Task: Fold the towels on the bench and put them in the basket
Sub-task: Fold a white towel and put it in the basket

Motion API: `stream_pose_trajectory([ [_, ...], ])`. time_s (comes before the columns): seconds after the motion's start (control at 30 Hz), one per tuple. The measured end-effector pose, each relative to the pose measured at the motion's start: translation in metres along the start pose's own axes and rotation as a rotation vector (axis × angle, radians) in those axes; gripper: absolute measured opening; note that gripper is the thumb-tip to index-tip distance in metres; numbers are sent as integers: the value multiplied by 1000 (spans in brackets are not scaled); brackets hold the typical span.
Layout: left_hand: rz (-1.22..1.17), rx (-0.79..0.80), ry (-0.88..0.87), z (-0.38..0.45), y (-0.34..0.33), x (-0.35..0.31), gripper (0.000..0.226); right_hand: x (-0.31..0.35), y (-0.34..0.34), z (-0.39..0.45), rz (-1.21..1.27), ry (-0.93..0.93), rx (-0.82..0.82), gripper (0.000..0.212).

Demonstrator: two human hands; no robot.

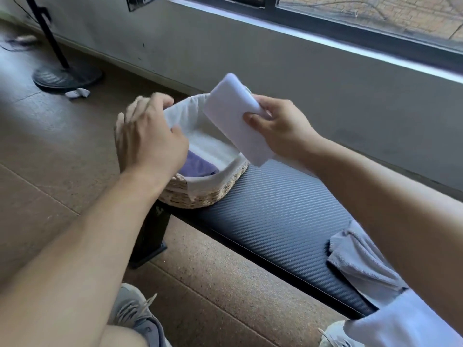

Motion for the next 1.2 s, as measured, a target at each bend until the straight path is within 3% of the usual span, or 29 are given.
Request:
stream_pose_trajectory([
  [0.13,-18,141,168,-5,-19,28,46,14,-54,62,-151,-102,88,24],
  [0.23,-77,141,216,-4,-21,37,48,4,-96,87,-342,-189,180,30],
  [0.3,-112,142,243,-4,-23,40,51,-2,-106,92,-272,-280,233,31],
  [0.43,-127,139,246,-5,-25,38,55,-6,-126,91,-401,-269,359,30],
  [0.53,-111,136,243,-4,-24,38,56,-19,-133,92,-316,-355,443,19],
  [0.63,-98,143,235,-6,-25,38,56,-24,-141,92,-140,-400,545,26],
  [0.7,-96,147,230,-6,-25,37,56,-23,-145,90,-163,-395,551,25],
  [0.87,-96,145,232,-5,-24,38,56,12,-138,91,-717,-107,388,25],
  [0.97,-101,146,234,-6,-24,39,57,45,-126,89,-878,97,308,45],
  [1.03,-101,145,226,-6,-24,39,57,54,-126,87,-900,181,334,59],
  [1.2,-85,139,215,-5,-25,38,56,40,-155,65,-1018,243,512,65],
])
Point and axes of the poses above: each hand's wrist, its own z-axis towards the middle knuckle, its own y-axis out of the back of the hand, x = y × z, the point moved 9 cm from there along z, towards the middle knuckle, and after that the axes turned 14 degrees about -y, right-handed, at the moved point
